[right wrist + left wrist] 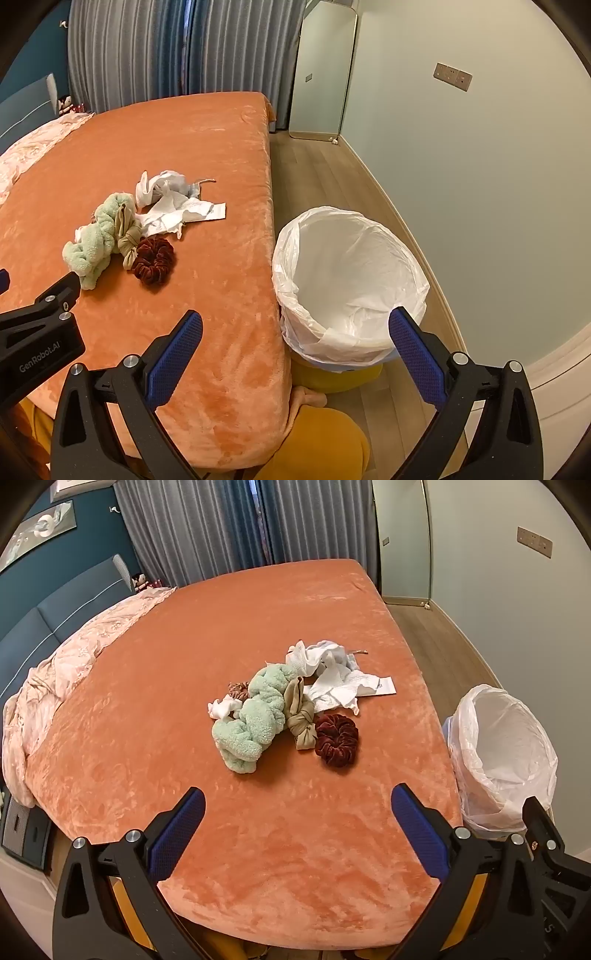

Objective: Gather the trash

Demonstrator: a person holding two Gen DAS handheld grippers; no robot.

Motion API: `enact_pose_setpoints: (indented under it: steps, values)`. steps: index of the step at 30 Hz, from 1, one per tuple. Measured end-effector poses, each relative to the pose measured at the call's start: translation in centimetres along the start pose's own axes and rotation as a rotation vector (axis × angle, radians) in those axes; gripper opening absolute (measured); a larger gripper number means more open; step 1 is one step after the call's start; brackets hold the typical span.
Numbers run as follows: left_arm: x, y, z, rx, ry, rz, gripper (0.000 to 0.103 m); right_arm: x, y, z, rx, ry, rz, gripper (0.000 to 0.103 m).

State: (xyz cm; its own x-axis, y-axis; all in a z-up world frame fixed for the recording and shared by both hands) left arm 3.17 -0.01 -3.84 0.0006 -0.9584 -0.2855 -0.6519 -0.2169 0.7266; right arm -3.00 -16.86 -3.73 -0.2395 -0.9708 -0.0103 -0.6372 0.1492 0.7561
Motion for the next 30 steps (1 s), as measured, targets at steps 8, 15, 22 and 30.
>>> enact_pose_setpoints:
  steps: [8,15,22,30]
  values:
    - [-0.23,-0.42,-0.21,-0.007,0.003,0.003,0.096,-0.09,-0.04,-0.03,-0.005,-0.004,-0.005,0.096]
    - [-0.05,0.04,-0.04,0.008,-0.001,-0.007,0.096,-0.12,-0.03,-0.08,-0.004,-0.002,-0.005,0.096]
    - [0.06,0.0,-0.34,0.005,0.004,-0.01,0.096,0.04,0.02,-0.14,-0.003,-0.003,-0.006,0.096]
    - [0.23,-0.13,-0.22,0.005,0.001,-0.009,0.096,-0.23,-0.07,-0.31,-0.002,0.003,-0.006,0.096]
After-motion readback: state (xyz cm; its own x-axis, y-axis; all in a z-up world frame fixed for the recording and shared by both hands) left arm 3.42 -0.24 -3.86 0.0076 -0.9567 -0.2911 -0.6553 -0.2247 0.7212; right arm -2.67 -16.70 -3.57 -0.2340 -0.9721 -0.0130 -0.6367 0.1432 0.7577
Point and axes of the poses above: each gripper's, at about its wrist camera, not at the fingertips, and y roughly against the way its jaws point, x to its right, z to its underside, the point moved 5 cm from there along -y, roughly the way its jaws point, and after that the axes turned 13 degrees about -z, right-handed, at the moved point
